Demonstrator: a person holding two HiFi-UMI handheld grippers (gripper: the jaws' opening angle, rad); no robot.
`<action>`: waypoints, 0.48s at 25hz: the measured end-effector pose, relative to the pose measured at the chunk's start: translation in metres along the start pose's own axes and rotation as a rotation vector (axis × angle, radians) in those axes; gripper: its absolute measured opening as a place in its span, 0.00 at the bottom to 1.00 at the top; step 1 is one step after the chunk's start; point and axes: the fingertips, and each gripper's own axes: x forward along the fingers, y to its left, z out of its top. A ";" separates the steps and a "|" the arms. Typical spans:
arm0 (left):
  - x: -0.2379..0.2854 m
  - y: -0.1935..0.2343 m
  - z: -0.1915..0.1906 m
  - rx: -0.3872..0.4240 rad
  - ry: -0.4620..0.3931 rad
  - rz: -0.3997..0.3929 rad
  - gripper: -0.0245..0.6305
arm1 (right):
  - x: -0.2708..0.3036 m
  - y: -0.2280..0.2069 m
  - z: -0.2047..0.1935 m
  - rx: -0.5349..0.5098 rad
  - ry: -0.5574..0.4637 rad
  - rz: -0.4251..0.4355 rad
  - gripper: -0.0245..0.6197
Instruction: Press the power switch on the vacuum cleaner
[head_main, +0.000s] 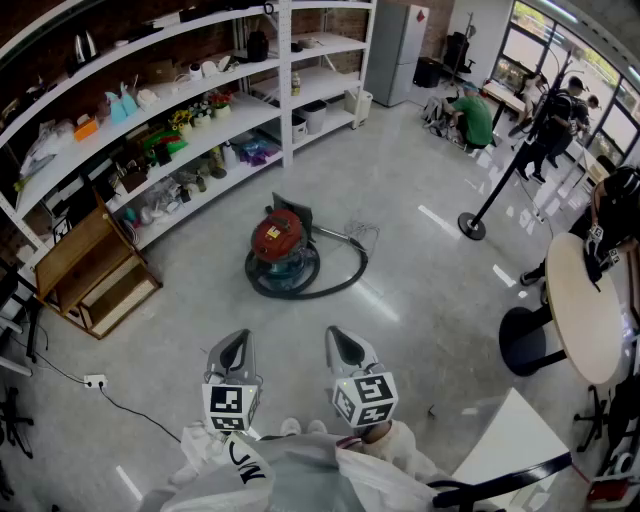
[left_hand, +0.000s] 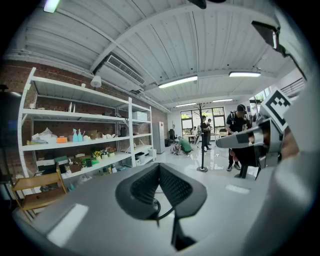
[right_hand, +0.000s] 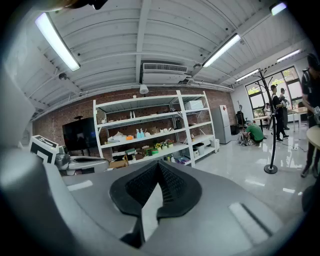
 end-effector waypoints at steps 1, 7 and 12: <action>-0.001 -0.001 -0.001 0.000 0.001 0.000 0.04 | -0.001 0.000 -0.001 0.000 0.000 0.001 0.04; -0.003 -0.007 0.001 0.003 -0.002 0.000 0.04 | -0.006 -0.002 -0.002 0.001 0.001 0.008 0.04; -0.002 -0.007 -0.003 -0.003 0.009 0.002 0.04 | -0.004 -0.001 -0.008 0.014 0.010 0.017 0.04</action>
